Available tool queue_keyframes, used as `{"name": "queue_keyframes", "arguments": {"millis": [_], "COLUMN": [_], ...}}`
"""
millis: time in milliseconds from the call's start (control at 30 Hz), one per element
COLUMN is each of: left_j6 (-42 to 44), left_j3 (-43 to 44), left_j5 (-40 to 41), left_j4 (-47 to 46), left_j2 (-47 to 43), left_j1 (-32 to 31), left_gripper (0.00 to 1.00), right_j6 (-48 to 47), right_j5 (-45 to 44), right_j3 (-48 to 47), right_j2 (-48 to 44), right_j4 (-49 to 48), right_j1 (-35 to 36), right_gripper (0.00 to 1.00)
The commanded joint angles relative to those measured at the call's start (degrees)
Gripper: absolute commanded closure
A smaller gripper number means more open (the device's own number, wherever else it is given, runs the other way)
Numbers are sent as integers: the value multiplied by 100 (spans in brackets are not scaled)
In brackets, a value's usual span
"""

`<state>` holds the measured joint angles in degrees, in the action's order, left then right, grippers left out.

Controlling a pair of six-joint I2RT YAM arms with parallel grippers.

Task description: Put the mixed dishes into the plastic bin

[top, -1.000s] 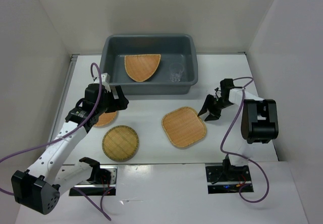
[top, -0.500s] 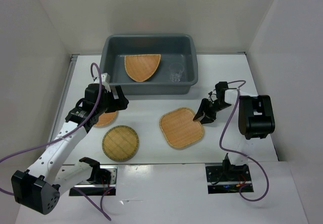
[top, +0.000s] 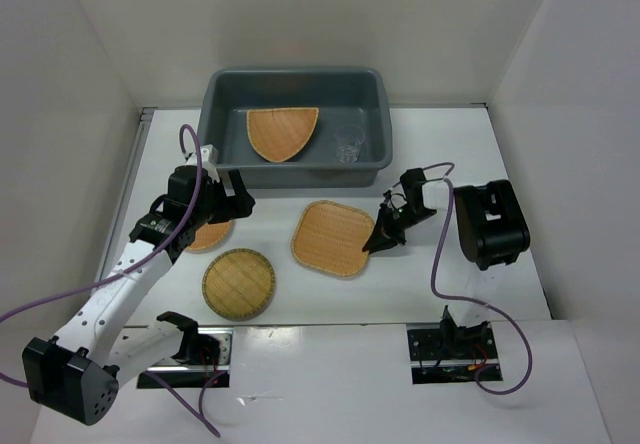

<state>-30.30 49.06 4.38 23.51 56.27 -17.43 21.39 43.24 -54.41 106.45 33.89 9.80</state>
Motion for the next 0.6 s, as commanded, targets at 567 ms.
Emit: {"name": "queue_keyframes", "arguments": {"millis": [567], "left_j6": [16], "left_j3": [-10], "left_j5": [45], "left_j4": [-215], "left_j2": [-37], "left_j1": [20], "left_gripper": [1], "right_j6": [770], "right_j5": [-1187], "right_j3": [396], "right_j2": [-2313], "right_j4": [768], "right_j1": [-49], "right_gripper": [100]}}
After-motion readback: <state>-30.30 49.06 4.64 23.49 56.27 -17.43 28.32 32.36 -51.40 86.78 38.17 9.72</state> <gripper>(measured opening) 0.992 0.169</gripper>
